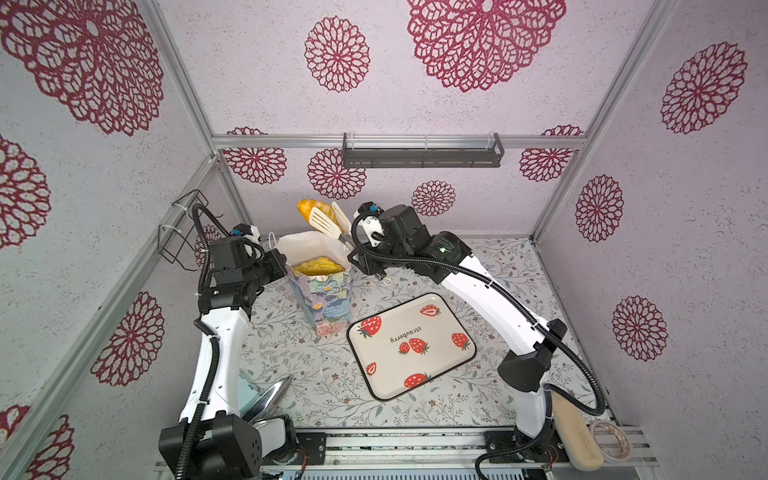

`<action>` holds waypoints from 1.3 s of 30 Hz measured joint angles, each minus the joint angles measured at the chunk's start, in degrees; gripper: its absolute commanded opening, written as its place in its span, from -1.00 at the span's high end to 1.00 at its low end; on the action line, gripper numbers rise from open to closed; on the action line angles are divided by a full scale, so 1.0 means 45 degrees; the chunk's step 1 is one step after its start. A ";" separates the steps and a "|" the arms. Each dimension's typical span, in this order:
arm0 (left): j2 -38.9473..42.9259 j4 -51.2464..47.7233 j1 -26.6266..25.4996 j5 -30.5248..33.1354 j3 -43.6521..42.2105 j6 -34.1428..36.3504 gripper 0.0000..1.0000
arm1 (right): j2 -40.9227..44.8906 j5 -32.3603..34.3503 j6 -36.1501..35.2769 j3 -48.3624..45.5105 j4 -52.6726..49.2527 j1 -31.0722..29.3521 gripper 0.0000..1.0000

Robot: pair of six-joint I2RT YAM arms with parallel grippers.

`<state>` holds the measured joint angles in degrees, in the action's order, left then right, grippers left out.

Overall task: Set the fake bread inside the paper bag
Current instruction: 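Carry the croissant with the right tongs over the bag opening, then lower the croissant into the bag held by the left gripper and release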

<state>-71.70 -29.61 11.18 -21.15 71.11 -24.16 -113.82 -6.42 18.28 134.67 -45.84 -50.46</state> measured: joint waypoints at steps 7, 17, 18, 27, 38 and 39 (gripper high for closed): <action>0.0000 0.0005 0.0000 -0.0005 0.0000 -0.0019 1.00 | -0.0369 -0.0209 0.0189 0.0000 0.0068 0.0189 0.24; 0.0000 0.0005 0.0000 -0.0049 0.0000 -0.0019 1.00 | -0.0447 -0.0340 0.0418 0.0000 0.0049 0.0374 0.25; 0.0000 0.0005 0.0000 -0.0049 0.0000 -0.0024 1.00 | -0.0452 -0.0389 0.0447 0.0000 0.0053 0.0379 0.25; 0.0000 0.0005 0.0000 -0.0058 0.0000 -0.0024 1.00 | -0.0554 -0.1336 0.0578 0.0000 0.0437 0.0345 0.25; 0.0000 0.0005 0.0000 -0.0053 0.0000 -0.0024 1.00 | -0.1486 -0.1637 0.0860 -0.0005 0.0505 0.0311 0.20; 0.0000 0.0005 0.0000 -0.0053 0.0000 -0.0024 1.00 | -0.1574 -0.1637 0.0860 -0.0005 0.0491 0.0311 0.19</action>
<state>-71.70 -29.58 11.18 -21.39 71.11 -24.27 -120.90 -13.78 22.15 134.65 -43.64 -49.06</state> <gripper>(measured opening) 0.045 0.400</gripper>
